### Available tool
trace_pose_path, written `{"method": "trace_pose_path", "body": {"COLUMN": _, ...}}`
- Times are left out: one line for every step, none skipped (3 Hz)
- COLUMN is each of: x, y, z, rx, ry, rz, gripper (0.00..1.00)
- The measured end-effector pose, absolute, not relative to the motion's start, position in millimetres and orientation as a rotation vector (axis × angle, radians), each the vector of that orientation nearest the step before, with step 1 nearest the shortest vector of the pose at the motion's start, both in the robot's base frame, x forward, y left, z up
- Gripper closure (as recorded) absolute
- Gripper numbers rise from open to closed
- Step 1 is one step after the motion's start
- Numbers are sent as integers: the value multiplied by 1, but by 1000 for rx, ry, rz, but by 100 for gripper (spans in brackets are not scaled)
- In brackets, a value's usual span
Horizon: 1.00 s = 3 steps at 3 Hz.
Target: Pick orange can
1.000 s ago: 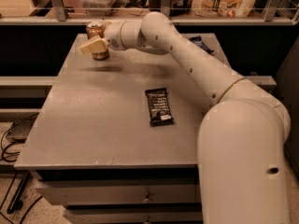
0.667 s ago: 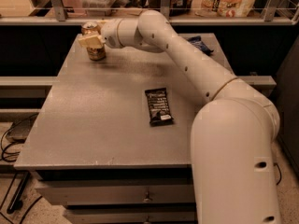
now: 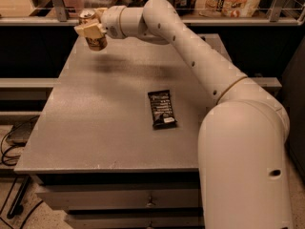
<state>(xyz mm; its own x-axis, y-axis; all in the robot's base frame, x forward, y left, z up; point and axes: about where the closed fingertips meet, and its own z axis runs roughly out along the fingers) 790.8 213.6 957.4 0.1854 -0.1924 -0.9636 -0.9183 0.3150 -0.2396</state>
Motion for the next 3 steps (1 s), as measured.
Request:
{"method": "trace_pose_path", "body": {"x": 770, "y": 201, "z": 1017, "rx": -1231, "ry": 1188, "rz": 691, "gripper": 100}}
{"method": "trace_pose_path", "body": {"x": 742, "y": 181, "z": 1079, "rx": -1342, "ry": 1092, "rz": 623, "gripper": 100}}
{"method": "trace_pose_path", "body": {"x": 742, "y": 181, "z": 1078, "rx": -1340, "ry": 1092, "rz": 623, "gripper": 100}}
